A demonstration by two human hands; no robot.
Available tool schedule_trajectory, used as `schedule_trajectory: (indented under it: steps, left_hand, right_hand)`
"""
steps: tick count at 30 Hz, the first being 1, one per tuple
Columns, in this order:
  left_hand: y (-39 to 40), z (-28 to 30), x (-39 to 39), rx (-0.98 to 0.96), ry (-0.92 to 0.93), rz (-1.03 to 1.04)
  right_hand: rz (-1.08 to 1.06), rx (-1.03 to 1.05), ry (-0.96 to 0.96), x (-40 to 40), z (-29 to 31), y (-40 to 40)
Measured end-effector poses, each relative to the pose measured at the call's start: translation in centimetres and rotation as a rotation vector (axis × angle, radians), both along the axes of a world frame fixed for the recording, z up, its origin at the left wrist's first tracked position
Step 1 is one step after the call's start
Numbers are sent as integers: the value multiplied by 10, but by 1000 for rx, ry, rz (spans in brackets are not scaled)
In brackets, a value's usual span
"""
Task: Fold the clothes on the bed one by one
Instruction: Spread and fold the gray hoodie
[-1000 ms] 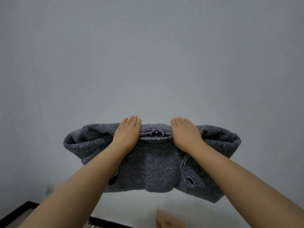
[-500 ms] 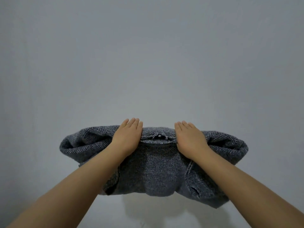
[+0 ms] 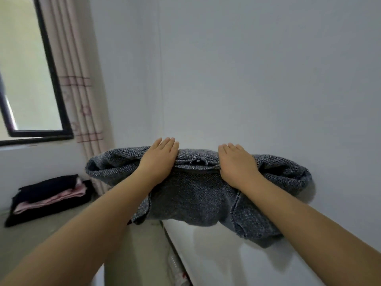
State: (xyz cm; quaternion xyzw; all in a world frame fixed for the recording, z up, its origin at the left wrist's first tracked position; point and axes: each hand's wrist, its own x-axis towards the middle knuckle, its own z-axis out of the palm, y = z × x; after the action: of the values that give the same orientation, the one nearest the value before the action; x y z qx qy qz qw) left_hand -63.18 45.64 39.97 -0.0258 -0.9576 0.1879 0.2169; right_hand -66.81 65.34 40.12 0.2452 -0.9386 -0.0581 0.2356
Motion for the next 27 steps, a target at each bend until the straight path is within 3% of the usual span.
schedule_trajectory:
  steps: [11,17,27]
  left_hand:
    - [-226,-59,-29,72,-131,499]
    - [-351,-76,-61,83,-212,687]
    - [-514,-114,-167,119,-234,955]
  right_hand:
    - [543,69,-167,-121,-53,-268]
    - [713,77,-269,-179,-73,-416]
    - [940,56,-233,-307,-116,-615]
